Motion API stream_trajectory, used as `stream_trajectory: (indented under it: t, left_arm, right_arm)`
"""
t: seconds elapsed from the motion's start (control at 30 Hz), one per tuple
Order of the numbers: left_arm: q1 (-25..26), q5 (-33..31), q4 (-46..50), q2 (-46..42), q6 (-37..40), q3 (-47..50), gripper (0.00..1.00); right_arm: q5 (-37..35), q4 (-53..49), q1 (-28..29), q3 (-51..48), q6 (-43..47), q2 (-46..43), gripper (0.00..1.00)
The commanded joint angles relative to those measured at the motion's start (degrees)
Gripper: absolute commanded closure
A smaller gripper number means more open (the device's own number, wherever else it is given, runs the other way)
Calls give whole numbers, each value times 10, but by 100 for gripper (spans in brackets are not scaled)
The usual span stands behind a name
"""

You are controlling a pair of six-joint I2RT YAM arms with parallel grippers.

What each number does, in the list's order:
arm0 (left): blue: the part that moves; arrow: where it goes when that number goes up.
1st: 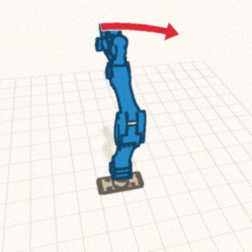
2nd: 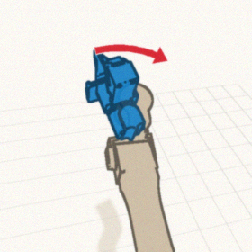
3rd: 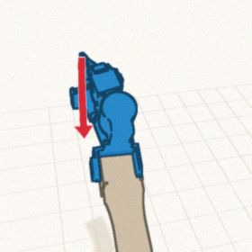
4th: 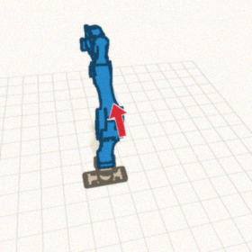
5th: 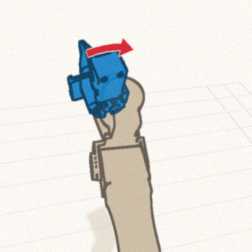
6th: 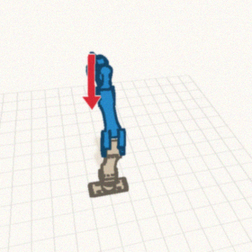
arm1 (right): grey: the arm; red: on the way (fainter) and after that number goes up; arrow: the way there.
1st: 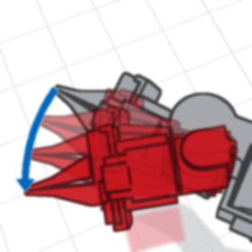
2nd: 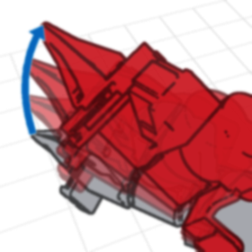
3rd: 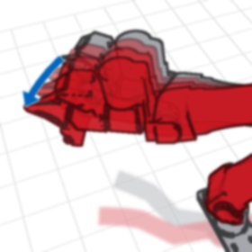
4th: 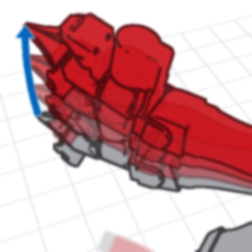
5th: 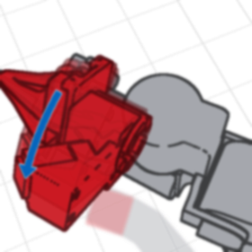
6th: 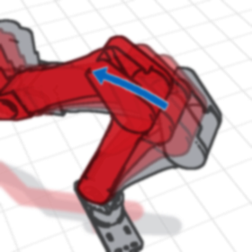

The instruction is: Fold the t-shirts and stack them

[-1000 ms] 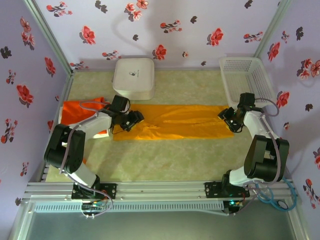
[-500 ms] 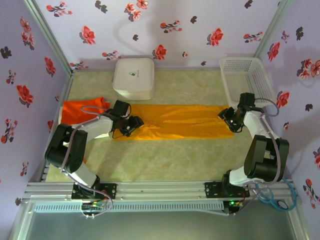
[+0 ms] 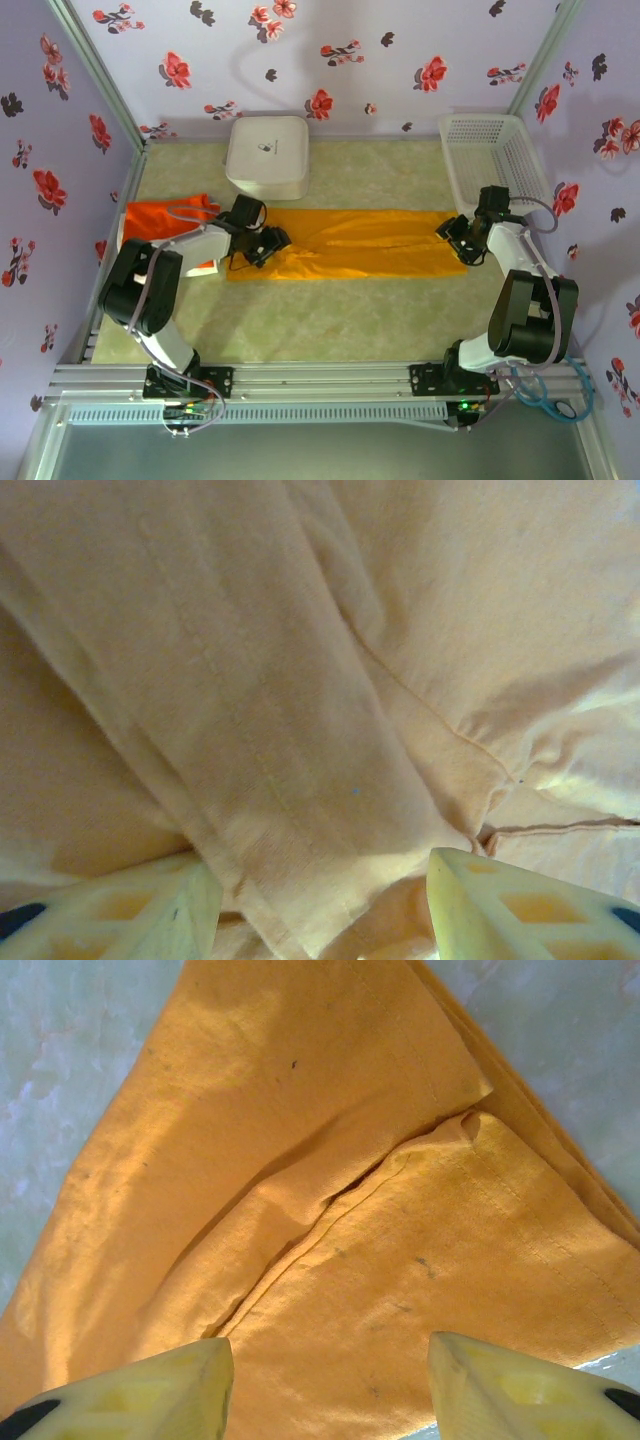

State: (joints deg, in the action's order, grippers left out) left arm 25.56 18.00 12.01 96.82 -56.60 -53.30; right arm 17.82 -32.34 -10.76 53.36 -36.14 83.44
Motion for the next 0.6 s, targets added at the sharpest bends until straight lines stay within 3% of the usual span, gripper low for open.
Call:
stream_trajectory:
  t: [0.0, 0.57]
  left_arm:
    - [4, -14, 2, 16, 19, -23, 44]
    - [-2, -23, 12, 94, 42, -172, 45]
  right_arm:
    - [-1, -4, 3, -5, 6, -6, 46]
    - [4, -19, 3, 2, 13, -15, 47]
